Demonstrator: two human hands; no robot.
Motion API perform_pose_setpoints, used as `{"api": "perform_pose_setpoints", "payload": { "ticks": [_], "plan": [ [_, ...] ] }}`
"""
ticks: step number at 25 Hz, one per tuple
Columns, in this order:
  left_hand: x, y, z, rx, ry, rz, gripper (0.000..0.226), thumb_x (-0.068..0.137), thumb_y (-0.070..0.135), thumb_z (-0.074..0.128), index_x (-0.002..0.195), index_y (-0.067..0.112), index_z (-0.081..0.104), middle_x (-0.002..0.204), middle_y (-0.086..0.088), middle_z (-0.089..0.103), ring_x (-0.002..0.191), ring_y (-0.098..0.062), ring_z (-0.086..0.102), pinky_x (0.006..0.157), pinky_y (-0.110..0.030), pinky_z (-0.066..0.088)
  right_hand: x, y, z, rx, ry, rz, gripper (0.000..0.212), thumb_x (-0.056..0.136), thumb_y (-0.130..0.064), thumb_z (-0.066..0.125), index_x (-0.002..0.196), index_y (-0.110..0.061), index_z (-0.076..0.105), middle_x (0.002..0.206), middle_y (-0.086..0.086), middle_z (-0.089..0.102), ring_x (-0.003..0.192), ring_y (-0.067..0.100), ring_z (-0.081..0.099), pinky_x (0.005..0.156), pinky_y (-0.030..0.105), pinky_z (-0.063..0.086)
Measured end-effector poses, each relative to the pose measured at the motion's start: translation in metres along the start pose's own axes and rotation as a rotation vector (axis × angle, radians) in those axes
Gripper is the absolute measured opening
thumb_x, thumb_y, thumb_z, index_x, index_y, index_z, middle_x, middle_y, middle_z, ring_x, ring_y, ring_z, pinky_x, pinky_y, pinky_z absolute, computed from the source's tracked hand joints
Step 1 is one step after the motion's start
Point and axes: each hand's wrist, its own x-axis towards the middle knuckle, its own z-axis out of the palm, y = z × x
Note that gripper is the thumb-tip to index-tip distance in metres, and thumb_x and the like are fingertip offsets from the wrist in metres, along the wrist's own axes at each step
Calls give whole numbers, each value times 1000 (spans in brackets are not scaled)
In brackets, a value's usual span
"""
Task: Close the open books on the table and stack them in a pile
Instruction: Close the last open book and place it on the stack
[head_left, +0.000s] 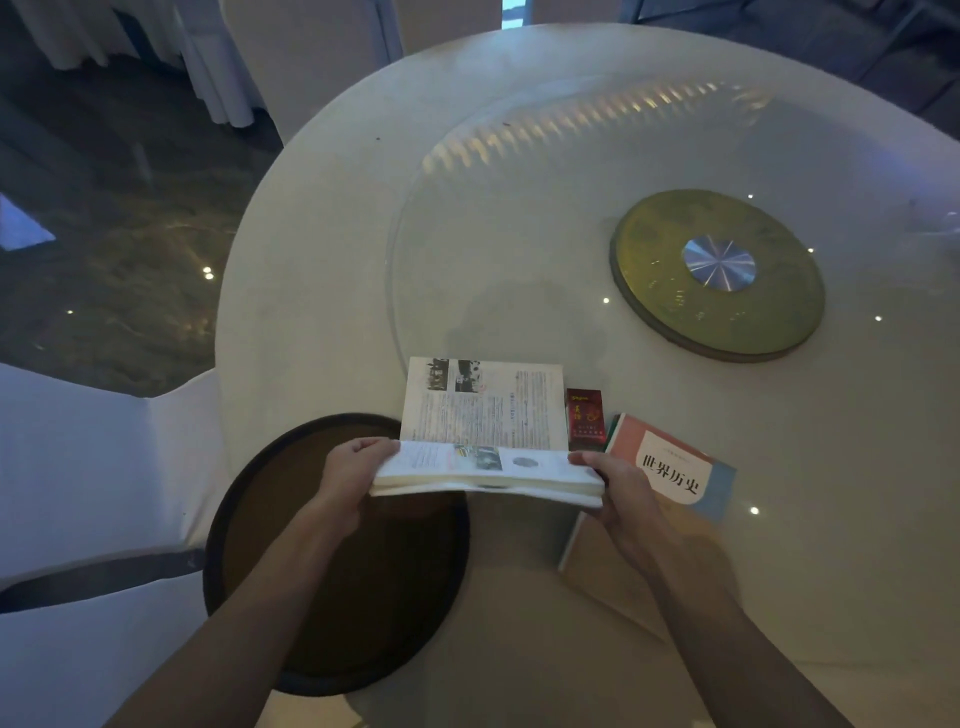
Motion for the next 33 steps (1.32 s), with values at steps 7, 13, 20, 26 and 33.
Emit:
{"api": "perform_pose_setpoints", "payload": {
  "ticks": [7,13,20,26,33],
  "plan": [
    [29,21,18,-312,-34,-76,41,103,43,45,118,7,58,107,-18,74,98,-31,74,83,-42,61,47,-40,31,80,-97,41,52,108,-46,38,124,-4,64,109,22,70,103,38,70,80,47,63],
    [21,-3,52,-63,-137,-341,45,95,35,63,118,-3,62,106,-21,74,90,-32,76,64,-36,63,108,-56,69,-730,102,-190,36,101,-25,56,130,-5,59,104,8,65,93,25,67,86,43,59],
    [31,-14,73,-203,-93,-341,32,93,26,68,117,6,63,111,-18,69,97,-30,73,77,-38,64,141,-74,122,-1627,-52,-683,56,99,-23,50,154,-17,42,159,14,43,144,35,38,119,49,30],
    [61,16,52,-198,72,-116,26,94,24,67,119,18,64,112,-5,69,102,-20,67,83,-38,59,145,-63,134,-1512,-73,-519,42,100,-28,50,138,-10,52,133,12,55,125,33,50,101,46,47],
    [76,36,47,-104,56,123,70,92,12,71,151,29,38,112,-6,68,88,-9,70,57,-21,60,113,-17,121,-1095,-7,-333,26,99,-23,57,123,-14,60,115,3,61,101,19,60,83,34,55]
  ]
}}
